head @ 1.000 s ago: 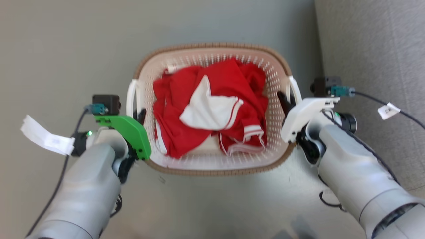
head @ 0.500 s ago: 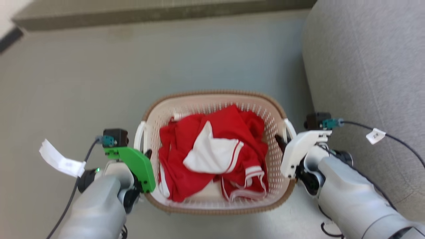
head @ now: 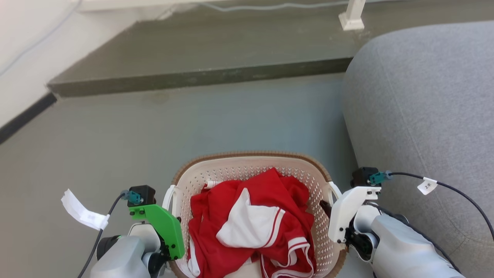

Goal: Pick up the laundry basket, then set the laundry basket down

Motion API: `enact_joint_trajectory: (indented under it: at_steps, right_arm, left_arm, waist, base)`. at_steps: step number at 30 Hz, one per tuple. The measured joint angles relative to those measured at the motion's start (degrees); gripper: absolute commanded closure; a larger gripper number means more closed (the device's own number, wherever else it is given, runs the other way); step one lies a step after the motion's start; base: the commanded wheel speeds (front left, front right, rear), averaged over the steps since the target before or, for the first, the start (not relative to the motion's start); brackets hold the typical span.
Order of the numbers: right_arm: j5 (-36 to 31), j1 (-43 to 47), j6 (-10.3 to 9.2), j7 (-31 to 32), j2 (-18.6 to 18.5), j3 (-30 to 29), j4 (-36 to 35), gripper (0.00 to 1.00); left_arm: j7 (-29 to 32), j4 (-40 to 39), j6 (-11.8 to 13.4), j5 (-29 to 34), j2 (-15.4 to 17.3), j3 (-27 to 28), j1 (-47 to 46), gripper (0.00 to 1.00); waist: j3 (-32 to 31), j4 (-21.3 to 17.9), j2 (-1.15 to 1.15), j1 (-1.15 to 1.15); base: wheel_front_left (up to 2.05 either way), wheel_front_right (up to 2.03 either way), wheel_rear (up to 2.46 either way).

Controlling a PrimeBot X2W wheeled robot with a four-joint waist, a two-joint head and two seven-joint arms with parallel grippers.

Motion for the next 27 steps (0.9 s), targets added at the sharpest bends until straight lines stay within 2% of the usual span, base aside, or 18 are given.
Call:
enact_joint_trajectory:
  at_steps: [9,27]
  right_arm:
    - [1.0,0.3,-0.03,1.8,0.0,0.8,0.1,1.0]
    - [3.2,0.4,-0.44,4.2,-0.1,2.8,0.2,1.0]
  left_arm:
    - [1.2,0.6,0.0,-0.6,-0.1,-0.1,0.4,1.0]
    - [3.5,1.2,0.0,-1.1,-0.2,-0.7,0.7,1.0]
  waist:
    - [-4.0,-0.2,0.0,0.0]
    - [-5.1,-0.2,0.0,0.0]
  base:
    - [0.0,0.0,0.0]
    - [0.0,0.0,0.0]
